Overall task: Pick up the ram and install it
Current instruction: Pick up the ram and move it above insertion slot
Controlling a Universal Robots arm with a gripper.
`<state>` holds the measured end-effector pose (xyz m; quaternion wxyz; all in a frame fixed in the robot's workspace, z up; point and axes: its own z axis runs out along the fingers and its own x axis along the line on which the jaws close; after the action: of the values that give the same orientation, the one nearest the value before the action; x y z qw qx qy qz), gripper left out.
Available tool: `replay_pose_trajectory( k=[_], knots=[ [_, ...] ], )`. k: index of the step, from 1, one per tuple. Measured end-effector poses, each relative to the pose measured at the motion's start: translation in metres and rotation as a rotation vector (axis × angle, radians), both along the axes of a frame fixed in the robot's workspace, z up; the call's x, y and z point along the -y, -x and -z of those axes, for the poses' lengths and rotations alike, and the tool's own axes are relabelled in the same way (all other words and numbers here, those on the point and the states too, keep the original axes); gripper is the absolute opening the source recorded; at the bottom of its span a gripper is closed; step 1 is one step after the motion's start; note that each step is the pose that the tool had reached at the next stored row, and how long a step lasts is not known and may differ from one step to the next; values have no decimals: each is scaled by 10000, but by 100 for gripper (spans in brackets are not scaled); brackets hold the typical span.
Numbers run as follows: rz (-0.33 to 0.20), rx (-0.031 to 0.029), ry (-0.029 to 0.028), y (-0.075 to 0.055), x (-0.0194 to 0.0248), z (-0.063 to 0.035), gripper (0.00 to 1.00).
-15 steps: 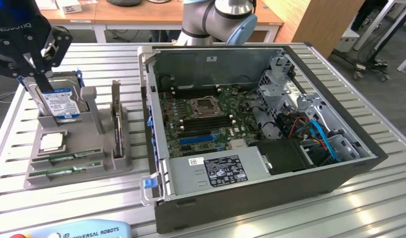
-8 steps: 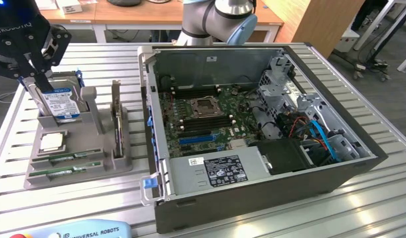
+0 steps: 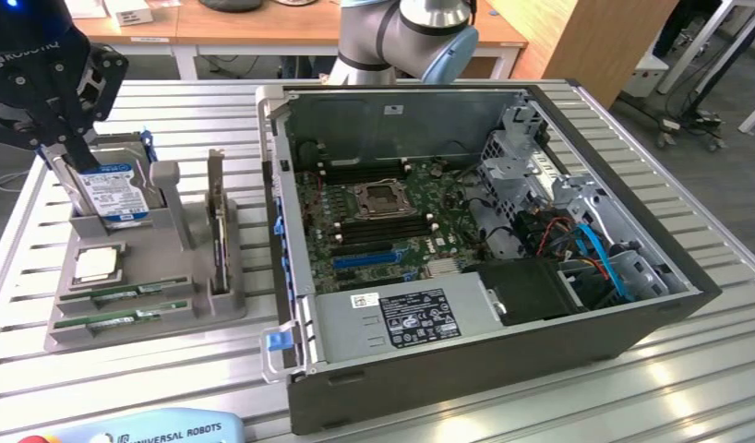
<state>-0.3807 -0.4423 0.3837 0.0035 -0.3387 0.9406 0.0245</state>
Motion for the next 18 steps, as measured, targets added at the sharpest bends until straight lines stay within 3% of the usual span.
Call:
replay_pose_trajectory(
  k=[18],
  knots=[
    [-2807,-2,38,-1,0,1,10]
  ],
)
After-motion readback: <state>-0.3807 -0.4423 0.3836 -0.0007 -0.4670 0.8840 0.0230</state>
